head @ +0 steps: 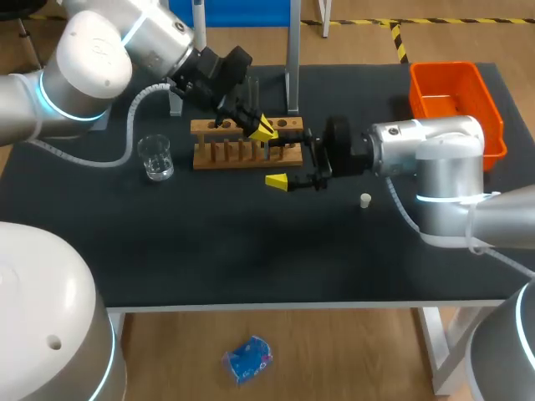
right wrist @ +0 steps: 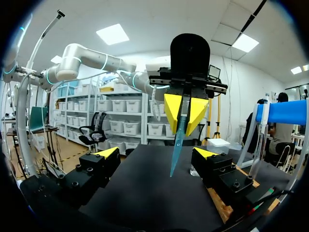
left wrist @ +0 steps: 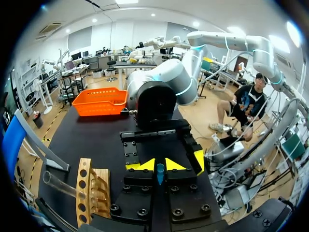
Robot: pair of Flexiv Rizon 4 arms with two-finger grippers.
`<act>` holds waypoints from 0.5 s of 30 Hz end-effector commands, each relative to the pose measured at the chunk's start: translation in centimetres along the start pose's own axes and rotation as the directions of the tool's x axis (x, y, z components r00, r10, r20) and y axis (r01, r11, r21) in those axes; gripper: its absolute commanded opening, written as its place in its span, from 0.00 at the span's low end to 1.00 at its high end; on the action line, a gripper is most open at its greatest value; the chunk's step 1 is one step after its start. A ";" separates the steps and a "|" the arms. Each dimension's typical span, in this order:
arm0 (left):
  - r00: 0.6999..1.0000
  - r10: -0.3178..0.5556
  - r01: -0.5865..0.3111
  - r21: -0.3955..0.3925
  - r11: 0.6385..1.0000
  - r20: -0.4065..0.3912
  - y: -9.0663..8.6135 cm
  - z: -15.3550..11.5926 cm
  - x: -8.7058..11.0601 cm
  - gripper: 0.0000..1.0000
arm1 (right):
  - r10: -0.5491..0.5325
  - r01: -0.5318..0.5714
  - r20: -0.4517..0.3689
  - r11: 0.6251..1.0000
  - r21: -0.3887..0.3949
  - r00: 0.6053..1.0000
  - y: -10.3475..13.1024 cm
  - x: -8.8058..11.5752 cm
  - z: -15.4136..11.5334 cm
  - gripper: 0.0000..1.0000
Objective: Invert the test tube, pick up the pipette, mount the tip to pipette, aspirate from beaker and dispense into the tube, eject the tip, return the pipette, and cap with the stopper.
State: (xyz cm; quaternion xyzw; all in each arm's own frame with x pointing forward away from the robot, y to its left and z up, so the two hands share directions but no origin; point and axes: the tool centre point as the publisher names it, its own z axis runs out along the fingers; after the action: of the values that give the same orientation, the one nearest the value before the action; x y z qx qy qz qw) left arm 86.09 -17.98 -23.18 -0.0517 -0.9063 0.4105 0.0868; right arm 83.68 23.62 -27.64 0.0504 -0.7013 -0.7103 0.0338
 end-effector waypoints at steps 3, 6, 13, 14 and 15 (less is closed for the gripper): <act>1.000 -0.002 0.002 -0.003 1.000 -0.001 0.0 -0.1 0.0 0.00 | 0.017 -0.017 0.016 1.000 -0.026 1.000 0.2 -0.6 0.6 1.00; 1.000 -0.002 0.002 -0.003 1.000 -0.001 0.0 -0.1 0.0 0.00 | 0.018 -0.017 0.021 0.999 -0.029 1.000 0.2 -0.7 0.6 1.00; 1.000 -0.002 0.002 -0.003 1.000 -0.001 0.0 -0.1 0.0 0.00 | 0.020 -0.018 0.031 0.999 -0.043 0.999 0.3 -0.8 0.4 0.72; 1.000 -0.002 0.002 -0.003 1.000 -0.001 0.0 -0.1 0.0 0.00 | 0.020 -0.019 0.031 0.999 -0.045 0.999 0.3 -0.8 0.4 0.64; 1.000 -0.002 0.002 -0.003 1.000 -0.001 0.0 -0.1 0.0 0.00 | 0.020 -0.019 0.030 0.999 -0.048 0.999 0.4 -0.8 0.4 0.48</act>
State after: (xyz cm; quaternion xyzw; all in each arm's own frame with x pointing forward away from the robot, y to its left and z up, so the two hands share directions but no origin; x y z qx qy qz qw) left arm 86.08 -17.99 -23.19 -0.0517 -0.9063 0.4105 0.0866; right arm 84.55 24.16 -27.17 0.0321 -0.6869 -0.7253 0.0323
